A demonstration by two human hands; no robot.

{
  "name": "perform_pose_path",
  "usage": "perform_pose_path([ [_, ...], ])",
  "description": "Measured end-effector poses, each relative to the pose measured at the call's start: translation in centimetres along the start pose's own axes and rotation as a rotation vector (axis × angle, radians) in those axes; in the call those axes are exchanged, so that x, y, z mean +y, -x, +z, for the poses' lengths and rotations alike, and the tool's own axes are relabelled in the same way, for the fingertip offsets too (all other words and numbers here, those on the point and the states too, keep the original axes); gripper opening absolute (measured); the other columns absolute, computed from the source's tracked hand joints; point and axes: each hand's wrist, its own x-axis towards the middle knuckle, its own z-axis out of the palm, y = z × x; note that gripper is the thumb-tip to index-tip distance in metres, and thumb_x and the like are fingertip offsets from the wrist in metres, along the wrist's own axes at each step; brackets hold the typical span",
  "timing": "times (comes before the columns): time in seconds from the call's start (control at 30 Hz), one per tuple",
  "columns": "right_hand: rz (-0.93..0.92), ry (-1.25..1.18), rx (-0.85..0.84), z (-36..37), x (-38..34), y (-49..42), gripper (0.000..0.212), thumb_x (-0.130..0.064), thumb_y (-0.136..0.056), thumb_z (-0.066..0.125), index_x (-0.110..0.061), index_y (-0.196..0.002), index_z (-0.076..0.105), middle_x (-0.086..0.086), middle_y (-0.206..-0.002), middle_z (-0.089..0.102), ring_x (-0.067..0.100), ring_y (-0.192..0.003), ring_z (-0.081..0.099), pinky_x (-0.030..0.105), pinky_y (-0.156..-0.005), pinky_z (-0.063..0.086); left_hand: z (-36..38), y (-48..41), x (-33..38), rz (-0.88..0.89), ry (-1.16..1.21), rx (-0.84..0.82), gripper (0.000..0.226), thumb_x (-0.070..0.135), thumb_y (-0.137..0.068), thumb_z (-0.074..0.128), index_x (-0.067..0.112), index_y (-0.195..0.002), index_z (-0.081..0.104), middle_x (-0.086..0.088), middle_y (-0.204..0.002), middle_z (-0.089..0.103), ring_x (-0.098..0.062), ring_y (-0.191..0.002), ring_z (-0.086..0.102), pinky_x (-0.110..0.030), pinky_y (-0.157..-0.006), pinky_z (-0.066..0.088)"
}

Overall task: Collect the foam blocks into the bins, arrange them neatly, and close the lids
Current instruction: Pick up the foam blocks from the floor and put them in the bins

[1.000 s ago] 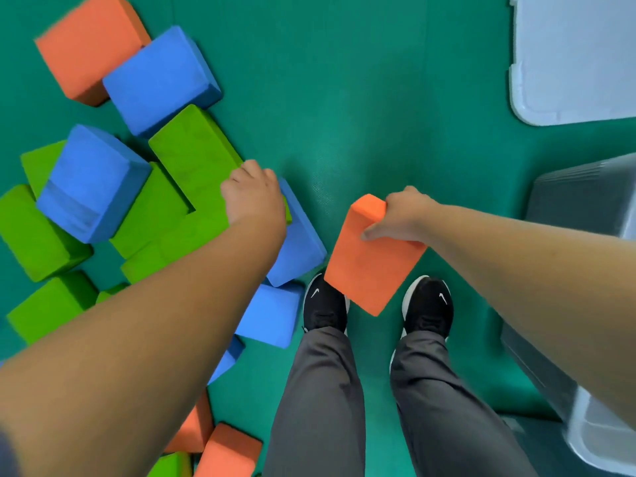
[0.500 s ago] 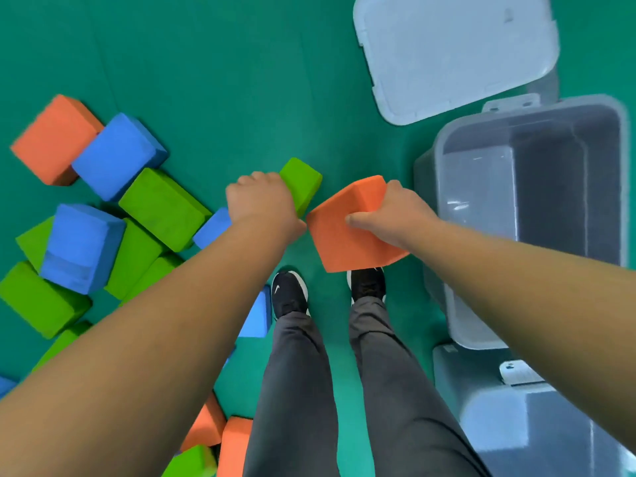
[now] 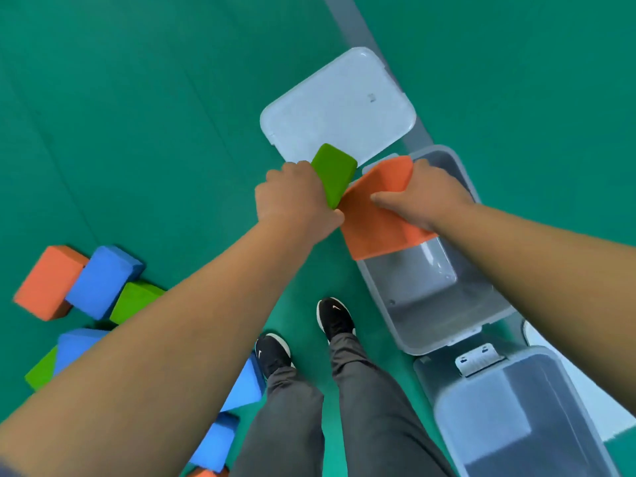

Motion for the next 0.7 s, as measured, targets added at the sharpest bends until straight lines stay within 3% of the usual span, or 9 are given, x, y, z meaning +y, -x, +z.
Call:
perform_pose_path([
  [0.2,0.183,-0.086,0.048,0.6,8.6,-0.5,0.096,-0.079,-0.071,0.064,-0.010,-0.134,0.046,0.013,-0.130,0.062,0.038,-0.116,0.063,0.046,-0.086,0.051,4.0,-1.8,7.1,0.174,0.050,0.010,0.071,0.064,-0.073,0.067,0.016,-0.122,0.049,-0.004,-0.119,0.054,-0.032,-0.110,0.054,-0.040,-0.070,0.037],
  [0.4,0.315,-0.122,0.042,6.0,15.6,0.6,0.085,-0.067,-0.075,0.071,-0.009,-0.130,0.040,0.016,-0.136,0.055,0.040,-0.120,0.061,0.048,-0.090,0.049,9.7,-3.7,11.8,0.268,0.102,0.000,0.075,0.063,-0.073,0.067,0.014,-0.128,0.053,-0.006,-0.123,0.053,-0.032,-0.116,0.052,-0.040,-0.075,0.042],
  [0.5,0.385,-0.142,0.028,9.3,17.7,1.2,0.079,-0.059,-0.078,0.073,-0.010,-0.129,0.038,0.015,-0.137,0.050,0.041,-0.120,0.060,0.049,-0.090,0.047,11.1,-4.4,14.7,0.340,0.066,0.051,0.076,0.072,-0.076,0.063,0.015,-0.125,0.055,-0.008,-0.126,0.052,-0.034,-0.121,0.048,-0.043,-0.080,0.047],
  [0.6,0.453,-0.168,-0.017,11.9,19.1,1.9,0.078,-0.057,-0.081,0.073,-0.010,-0.132,0.037,0.013,-0.139,0.049,0.040,-0.121,0.058,0.047,-0.088,0.045,12.2,-4.9,17.0,0.419,0.028,-0.039,0.086,0.075,-0.078,0.059,0.015,-0.138,0.051,-0.011,-0.139,0.048,-0.038,-0.133,0.040,-0.048,-0.093,0.048],
  [0.7,0.498,-0.206,-0.038,13.9,20.2,2.1,0.080,-0.057,-0.080,0.075,-0.010,-0.134,0.038,0.014,-0.139,0.050,0.039,-0.124,0.057,0.047,-0.090,0.046,13.8,-5.8,18.1,0.543,0.092,-0.118,0.082,0.053,-0.086,0.065,0.016,-0.154,0.039,-0.011,-0.149,0.043,-0.037,-0.138,0.036,-0.049,-0.107,0.045],
])
